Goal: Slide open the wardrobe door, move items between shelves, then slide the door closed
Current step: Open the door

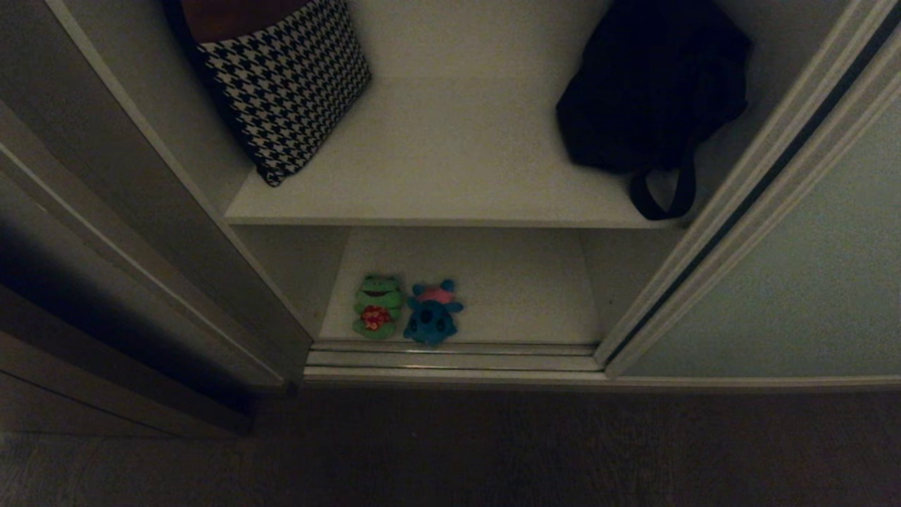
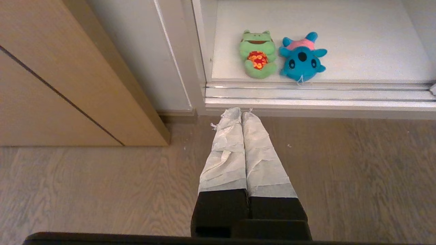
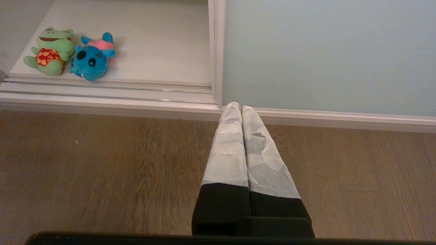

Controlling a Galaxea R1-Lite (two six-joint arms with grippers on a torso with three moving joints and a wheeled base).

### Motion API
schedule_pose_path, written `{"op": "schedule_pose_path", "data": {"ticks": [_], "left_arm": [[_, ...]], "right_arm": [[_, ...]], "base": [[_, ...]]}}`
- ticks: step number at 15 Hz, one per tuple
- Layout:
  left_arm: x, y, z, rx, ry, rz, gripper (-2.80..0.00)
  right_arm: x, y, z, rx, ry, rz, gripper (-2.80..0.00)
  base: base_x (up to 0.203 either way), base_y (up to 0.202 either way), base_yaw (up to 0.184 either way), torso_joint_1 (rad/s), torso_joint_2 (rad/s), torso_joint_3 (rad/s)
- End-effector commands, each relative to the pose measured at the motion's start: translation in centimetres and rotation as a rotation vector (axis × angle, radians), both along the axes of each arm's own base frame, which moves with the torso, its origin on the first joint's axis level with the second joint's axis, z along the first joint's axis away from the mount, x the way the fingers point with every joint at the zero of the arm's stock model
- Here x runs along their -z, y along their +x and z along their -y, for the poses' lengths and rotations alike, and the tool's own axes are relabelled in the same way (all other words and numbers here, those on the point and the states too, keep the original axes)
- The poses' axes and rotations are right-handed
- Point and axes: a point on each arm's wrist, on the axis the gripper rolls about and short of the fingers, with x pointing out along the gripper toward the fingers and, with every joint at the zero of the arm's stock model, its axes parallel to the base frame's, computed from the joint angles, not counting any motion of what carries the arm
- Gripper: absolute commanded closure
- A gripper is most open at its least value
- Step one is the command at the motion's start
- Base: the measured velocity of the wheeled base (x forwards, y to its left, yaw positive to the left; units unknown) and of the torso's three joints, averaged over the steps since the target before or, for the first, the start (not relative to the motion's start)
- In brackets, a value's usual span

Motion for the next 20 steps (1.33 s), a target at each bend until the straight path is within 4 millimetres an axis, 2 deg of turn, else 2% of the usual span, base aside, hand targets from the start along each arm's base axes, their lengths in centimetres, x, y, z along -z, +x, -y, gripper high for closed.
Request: {"op": "schedule_pose_path", "data": {"ticks": [1,6,20], "left_arm": [[0.0,0.02,0.0,0.0,0.002,-0.003,0.0],[0.01,0.02,0.0,-0.001,0.008,-0.004,0.0],[0.0,0.02,0.0,0.001,0.008,-0.003,0.0]], "right_arm": [[0.0,0.01,0.0,0.001,0.0,-0.001,0.0],[0.0,0.01,0.0,0.0,0.0,-0.001,0.0],[0.04,0.02,0.0,0.0,0.0,-0.002,0.0]], "base": [[0.0,0.0,0.0,0.0,0.0,0.0],[0.0,0.0,0.0,0.0,0.0,-0.042],[0.0,0.0,0.0,0.002,0.0,-0.193]]}}
